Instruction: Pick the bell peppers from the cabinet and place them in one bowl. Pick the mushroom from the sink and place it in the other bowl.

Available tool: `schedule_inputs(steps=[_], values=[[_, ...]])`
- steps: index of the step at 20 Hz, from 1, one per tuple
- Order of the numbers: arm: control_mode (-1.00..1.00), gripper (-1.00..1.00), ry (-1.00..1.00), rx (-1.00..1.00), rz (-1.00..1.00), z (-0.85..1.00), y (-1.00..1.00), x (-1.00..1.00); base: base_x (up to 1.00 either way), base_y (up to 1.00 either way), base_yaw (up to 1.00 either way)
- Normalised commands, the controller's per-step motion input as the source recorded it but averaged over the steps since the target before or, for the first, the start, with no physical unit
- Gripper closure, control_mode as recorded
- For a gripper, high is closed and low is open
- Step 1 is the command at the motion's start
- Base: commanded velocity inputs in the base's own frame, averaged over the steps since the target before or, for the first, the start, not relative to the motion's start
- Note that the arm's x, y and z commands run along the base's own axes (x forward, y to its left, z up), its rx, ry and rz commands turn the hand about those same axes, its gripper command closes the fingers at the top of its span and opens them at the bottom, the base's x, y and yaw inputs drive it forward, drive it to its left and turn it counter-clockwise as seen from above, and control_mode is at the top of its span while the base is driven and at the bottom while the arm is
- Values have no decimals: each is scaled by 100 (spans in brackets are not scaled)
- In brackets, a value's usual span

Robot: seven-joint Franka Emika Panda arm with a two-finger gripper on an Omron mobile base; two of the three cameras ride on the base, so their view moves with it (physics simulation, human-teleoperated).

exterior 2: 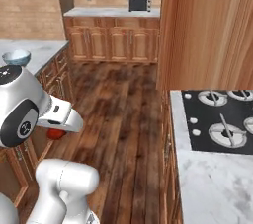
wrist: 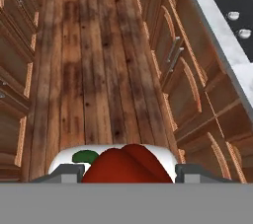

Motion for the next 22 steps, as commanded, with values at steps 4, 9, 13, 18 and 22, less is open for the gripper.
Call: schedule_inputs(steps=[4,9,13,18,22], values=[[100,100,0,0,0,0,0,0,0,7,50],[100,100,0,0,0,0,0,0,1,7,50],[100,100,0,0,0,0,0,0,2,7,50],[100,100,0,0,0,0,0,0,4,10,50],[100,100,0,0,0,0,0,0,8,12,50]])
